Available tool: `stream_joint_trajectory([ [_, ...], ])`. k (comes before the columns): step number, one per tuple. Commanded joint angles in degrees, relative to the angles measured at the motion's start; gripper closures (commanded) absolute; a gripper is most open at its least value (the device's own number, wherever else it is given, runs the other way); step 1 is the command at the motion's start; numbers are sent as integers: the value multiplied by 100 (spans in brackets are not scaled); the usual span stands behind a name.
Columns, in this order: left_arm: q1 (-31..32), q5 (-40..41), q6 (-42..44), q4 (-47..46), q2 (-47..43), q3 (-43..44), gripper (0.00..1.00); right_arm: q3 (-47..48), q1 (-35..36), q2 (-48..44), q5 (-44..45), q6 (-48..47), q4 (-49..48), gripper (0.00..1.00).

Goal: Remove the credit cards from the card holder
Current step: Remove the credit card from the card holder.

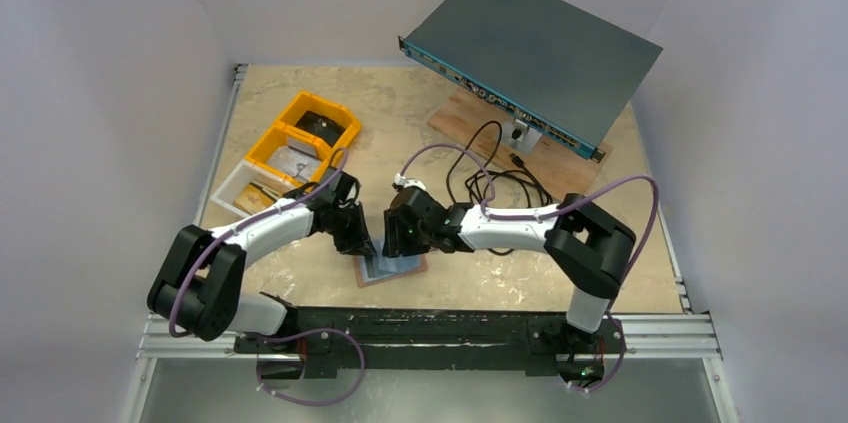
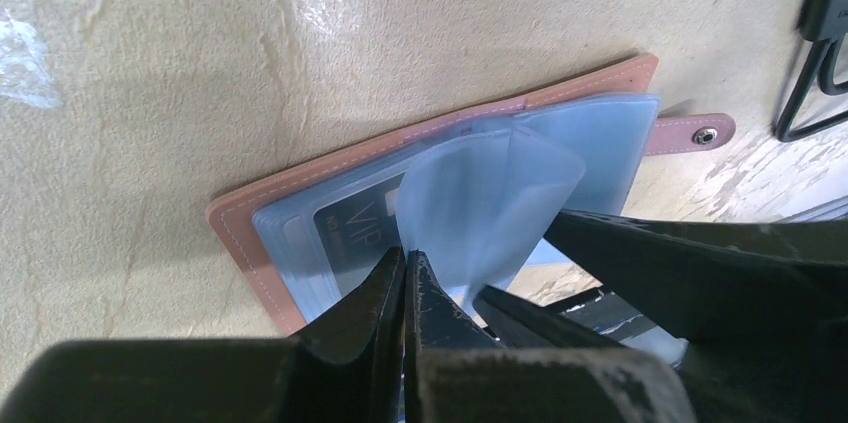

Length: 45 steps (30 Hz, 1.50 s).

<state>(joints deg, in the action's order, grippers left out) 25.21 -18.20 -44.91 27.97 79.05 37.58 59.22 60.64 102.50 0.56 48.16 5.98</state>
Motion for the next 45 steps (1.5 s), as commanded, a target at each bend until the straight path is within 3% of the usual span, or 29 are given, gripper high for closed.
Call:
stream_joint_trajectory([
  [1, 28, -47, 62, 25, -235, 68, 100, 71, -26, -551, 242, -122, 365, 54],
  [4, 57, -211, 110, 38, -354, 146, 98, 64, -39, -764, 369, -118, 501, 52],
  [11, 266, -494, 43, -97, -366, 452, 84, -61, -151, -1269, 782, -118, 800, 51],
  [31, 953, -860, -451, -969, 1482, 1400, 56, -804, -264, -2138, 1057, 150, 962, 52],
  [34, 956, -669, -388, -772, 1260, 1421, 53, -750, -256, -2077, 1043, 0, 862, 52],
  [39, 854, 352, -62, 301, 492, 1602, 49, -631, -246, -1893, 512, -234, 421, 52],
  [45, 390, 1153, -99, 1174, -472, 1150, 47, -371, -211, -1321, -207, -307, -180, 53],
])
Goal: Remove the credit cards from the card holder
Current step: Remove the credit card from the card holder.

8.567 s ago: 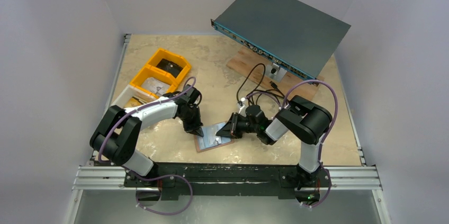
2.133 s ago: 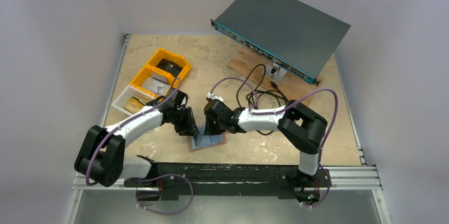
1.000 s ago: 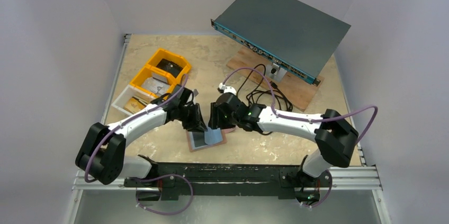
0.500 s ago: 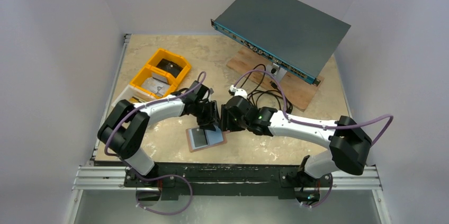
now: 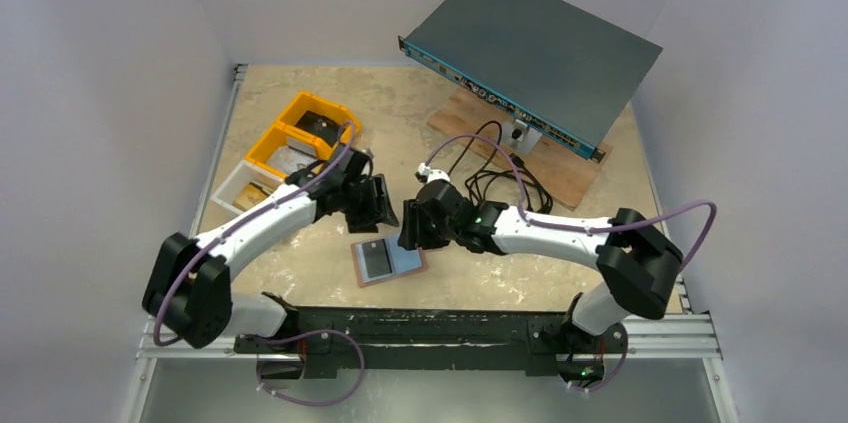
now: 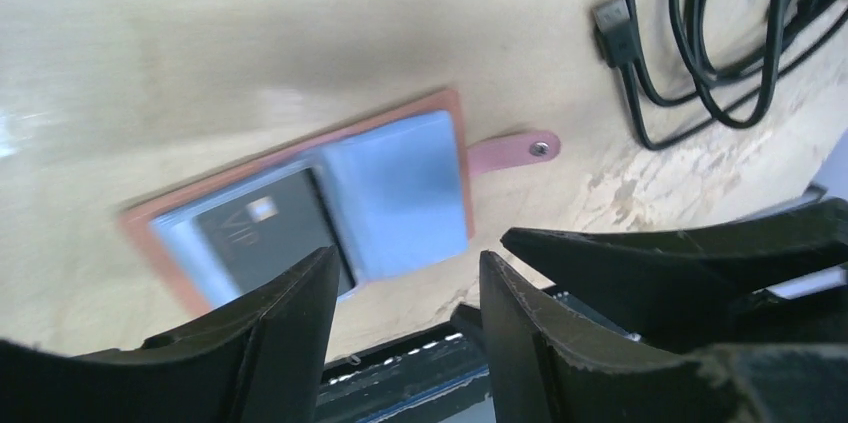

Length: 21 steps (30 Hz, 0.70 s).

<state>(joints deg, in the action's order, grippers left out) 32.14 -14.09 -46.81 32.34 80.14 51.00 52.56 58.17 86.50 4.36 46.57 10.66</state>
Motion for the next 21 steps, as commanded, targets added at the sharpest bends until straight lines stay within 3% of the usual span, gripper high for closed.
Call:
stream_joint_trajectory([
  [1, -394, 787, 76, 798, -743, -301, 47, 325, 36, 405, -713, -134, -765, 54],
  [5, -638, 803, 31, 829, -1173, -779, 50, 378, 40, 913, -1241, -45, -1246, 56],
  [16, -694, 427, -66, 284, -965, -1167, 82, 357, -47, 1592, -1733, 253, -1831, 60],
  [21, -696, 385, -25, 204, -779, -1187, 92, 177, -143, 1669, -1797, 333, -2011, 60],
])
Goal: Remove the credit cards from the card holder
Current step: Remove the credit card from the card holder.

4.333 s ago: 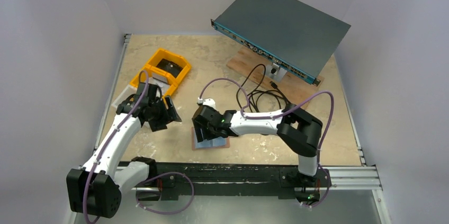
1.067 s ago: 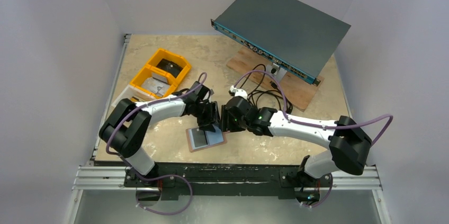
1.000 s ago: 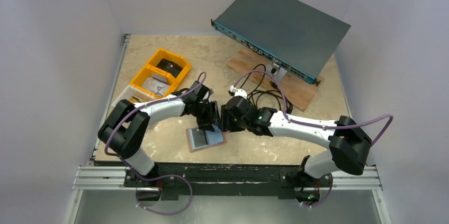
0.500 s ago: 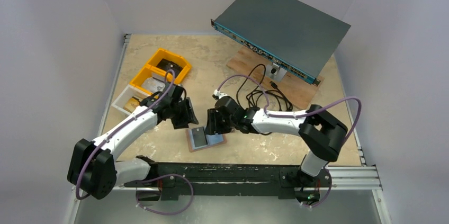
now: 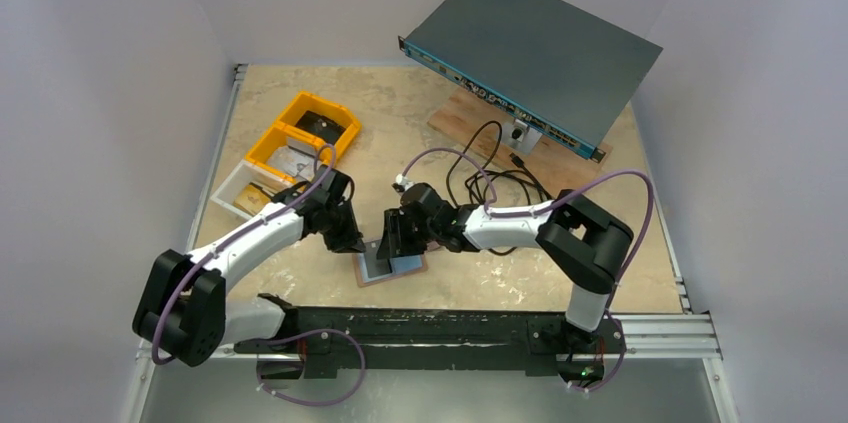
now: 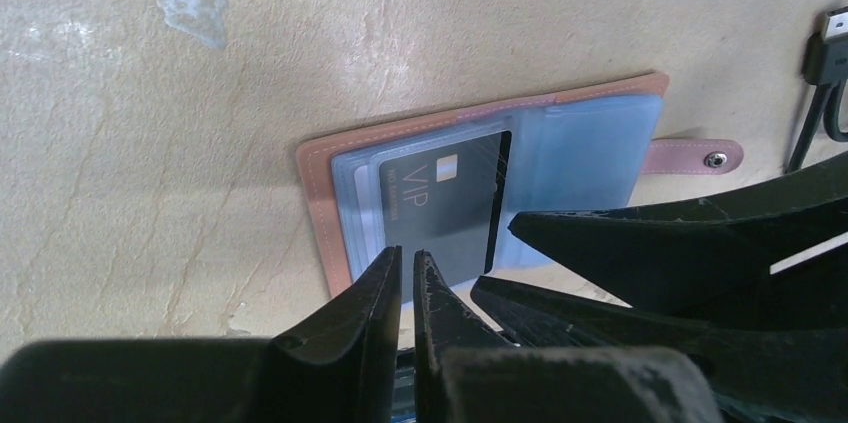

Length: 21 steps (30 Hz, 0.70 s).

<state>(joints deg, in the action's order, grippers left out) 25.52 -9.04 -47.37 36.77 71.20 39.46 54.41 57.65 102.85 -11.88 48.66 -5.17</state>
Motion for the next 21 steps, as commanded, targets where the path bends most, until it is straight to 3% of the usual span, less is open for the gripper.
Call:
stream_joint_trajectory([
  [1, -30, -125, 35, -259, 147, -51, 93, -33, -100, 60, -183, 134, -455, 60],
  [10, 1, -98, 18, -361, 407, -141, 100, -239, -197, 222, -306, 243, -673, 60],
  [21, 235, -134, -111, -605, 856, -43, 100, -382, -305, 426, -575, 334, -976, 60],
])
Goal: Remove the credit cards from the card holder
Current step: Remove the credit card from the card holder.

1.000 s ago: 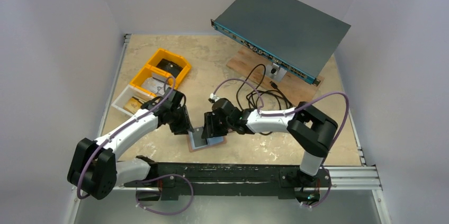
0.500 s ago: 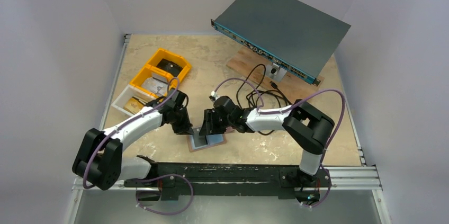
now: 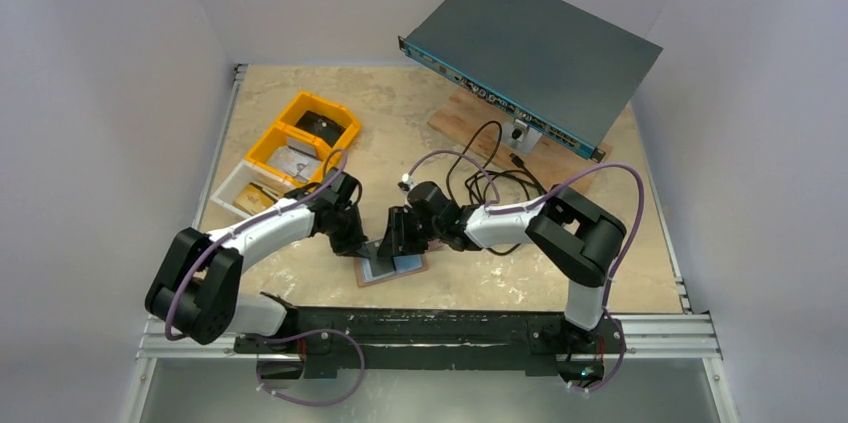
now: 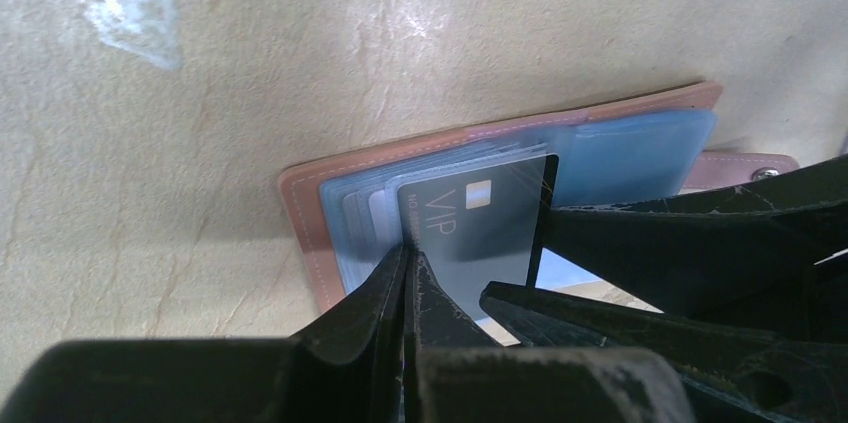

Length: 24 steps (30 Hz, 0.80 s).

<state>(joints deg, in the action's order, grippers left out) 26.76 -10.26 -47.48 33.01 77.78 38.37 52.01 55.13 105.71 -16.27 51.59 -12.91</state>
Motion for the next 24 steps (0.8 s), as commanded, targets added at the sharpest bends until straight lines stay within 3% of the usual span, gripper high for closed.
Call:
stream_joint_trajectory([
  [1, 126, -22, -112, -240, 233, 80, 100, -163, -67, 150, -165, 50, -242, 60],
  [10, 154, 132, -164, -234, 683, 185, 100, -628, -366, 55, -556, 272, -844, 60],
  [17, 154, 202, -166, -190, 860, 206, 100, -1303, -743, 133, -1354, 899, -2319, 60],
  [24, 154, 177, -177, -217, 932, 206, 100, -1723, -880, 595, -1822, 1745, -4022, 69],
])
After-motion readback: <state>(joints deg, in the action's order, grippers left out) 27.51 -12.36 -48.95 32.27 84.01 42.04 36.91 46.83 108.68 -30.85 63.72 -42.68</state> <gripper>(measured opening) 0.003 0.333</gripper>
